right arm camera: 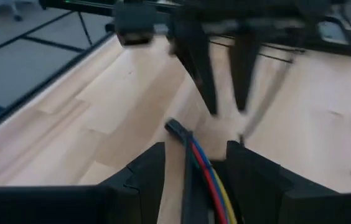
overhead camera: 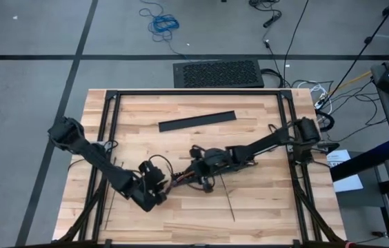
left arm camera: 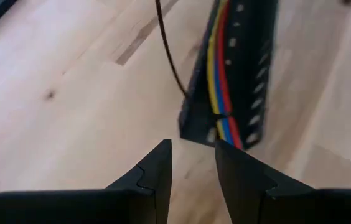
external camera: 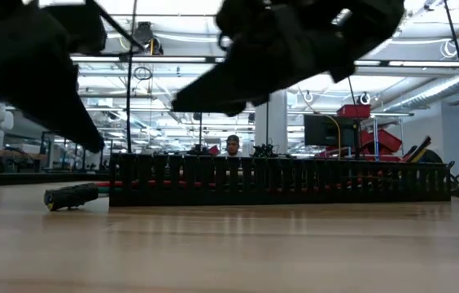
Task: Ziptie cables
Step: Put the ziptied cables into the black cable duct
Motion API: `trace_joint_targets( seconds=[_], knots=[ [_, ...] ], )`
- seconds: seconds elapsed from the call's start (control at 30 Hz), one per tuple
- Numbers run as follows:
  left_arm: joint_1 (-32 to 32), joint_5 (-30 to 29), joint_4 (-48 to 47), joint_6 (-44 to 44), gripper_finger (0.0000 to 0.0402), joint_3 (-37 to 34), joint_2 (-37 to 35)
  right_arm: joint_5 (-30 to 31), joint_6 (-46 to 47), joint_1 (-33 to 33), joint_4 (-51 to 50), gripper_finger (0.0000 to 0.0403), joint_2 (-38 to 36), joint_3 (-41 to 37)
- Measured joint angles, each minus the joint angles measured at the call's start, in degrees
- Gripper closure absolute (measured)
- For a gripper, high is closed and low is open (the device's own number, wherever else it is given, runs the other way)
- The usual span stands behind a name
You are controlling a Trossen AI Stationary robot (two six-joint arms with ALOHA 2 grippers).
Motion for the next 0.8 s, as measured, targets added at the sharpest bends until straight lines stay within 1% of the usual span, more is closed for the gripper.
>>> trace_joint_targets(
  seconds=[0.07, 0.13, 0.17, 0.2, 0.3, 0.43, 0.57, 0.67, 0.8],
  knots=[
    [0.46, -1.46, 0.96, -0.18, 0.0282, -1.05, 1.08, -0.76, -1.19, -0.35, -1.89, 0.0243, 2.00, 3.09],
    [0.43, -7.37, 3.92, -2.64, 0.0282, -3.14, 2.39, -0.71, -2.28, -0.77, -3.06, 0.0243, 3.61, 5.82],
    [0.34, -9.35, 6.23, -3.74, 0.0282, -4.69, 2.70, -0.68, -2.65, -1.09, -3.38, 0.0243, 4.32, 7.03],
    [0.29, -9.95, 8.86, -4.02, 0.0282, -6.45, 2.72, -0.71, -2.85, -1.36, -3.87, 0.0243, 4.95, 8.00],
    [0.04, -10.40, 18.46, -3.85, 0.0282, -10.87, 2.67, -2.06, -3.31, -2.43, -5.56, 0.0243, 7.13, 10.58],
    [0.09, -10.54, 25.95, -0.86, 0.0282, -13.79, 2.60, -4.50, -3.31, -3.99, -5.82, 0.0243, 10.01, 12.89],
    [0.19, -10.60, 27.43, 2.24, 0.0282, -13.84, 2.59, -5.08, -2.90, -5.05, -5.55, 0.0243, 11.66, 14.59],
    [0.50, -10.58, 27.55, 2.60, 0.0282, -13.84, 2.59, -5.38, -2.92, -5.53, -5.44, 0.0243, 12.64, 15.90],
    [0.75, -10.60, 27.46, 3.46, 0.0281, -13.84, 2.59, -8.65, -3.19, -5.59, -5.79, 0.0254, 13.16, 16.68]
  ],
)
